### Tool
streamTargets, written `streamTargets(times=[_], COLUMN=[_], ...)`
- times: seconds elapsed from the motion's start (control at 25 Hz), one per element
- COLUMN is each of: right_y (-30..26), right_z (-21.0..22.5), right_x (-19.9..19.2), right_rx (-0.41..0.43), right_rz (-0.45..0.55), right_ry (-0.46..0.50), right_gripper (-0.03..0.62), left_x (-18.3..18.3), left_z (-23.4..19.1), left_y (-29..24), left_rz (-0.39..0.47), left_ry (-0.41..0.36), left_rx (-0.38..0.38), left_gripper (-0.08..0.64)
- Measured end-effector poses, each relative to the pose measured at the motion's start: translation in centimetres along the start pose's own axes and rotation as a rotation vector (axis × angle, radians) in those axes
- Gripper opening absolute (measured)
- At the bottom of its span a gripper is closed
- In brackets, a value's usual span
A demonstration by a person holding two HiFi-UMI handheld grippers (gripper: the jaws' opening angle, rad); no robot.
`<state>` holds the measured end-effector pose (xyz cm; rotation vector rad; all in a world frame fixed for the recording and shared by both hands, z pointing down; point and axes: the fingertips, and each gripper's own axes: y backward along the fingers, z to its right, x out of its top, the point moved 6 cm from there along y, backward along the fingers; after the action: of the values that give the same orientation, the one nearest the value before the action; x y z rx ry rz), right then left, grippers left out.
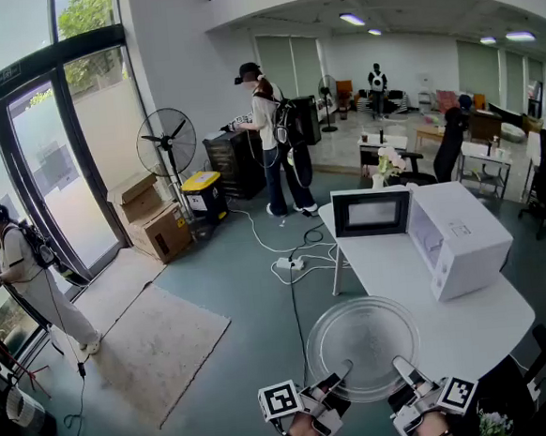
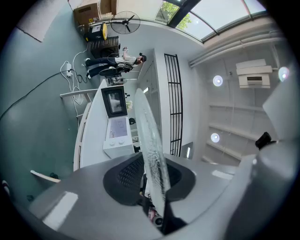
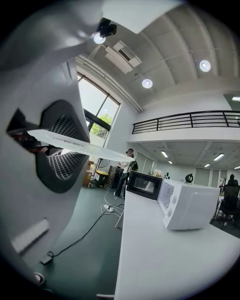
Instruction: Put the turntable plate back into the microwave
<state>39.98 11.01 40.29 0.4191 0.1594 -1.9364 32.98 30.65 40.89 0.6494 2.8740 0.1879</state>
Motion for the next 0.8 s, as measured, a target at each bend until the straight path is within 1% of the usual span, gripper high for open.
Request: streamTargets(times=[0.36,0.48,0.6,0.8], right_y=[-1.5,-2.3,-3.2,-4.9], right_z=[0.1,0.2,0.2,0.4], right_x=[-0.5,-0.5,-0.4,-0.4], right_rx=[-0.026,-0.020,-0.010,-0.011], right_rz=[0.010,0.019,0.018,0.027], right_ry=[-0.003,0.007,0.027,0.019], right_gripper=[0.058,0.060,0.060,0.060], left_x=[1.6,2.4,3.5,5.3], left_z=[-0.3,-0.4,-0.3,-0.8], left_y=[0.3,0.1,-0.1,-0.3], left_rz=[-0.009,-0.009,-0.017,-0.031], left_ry=[0.007,0.015,0.002,-0.010], left_rx=[0.002,-0.008,-0.014,-0.013], left_gripper=[0.044,0.046,0.049,0.049])
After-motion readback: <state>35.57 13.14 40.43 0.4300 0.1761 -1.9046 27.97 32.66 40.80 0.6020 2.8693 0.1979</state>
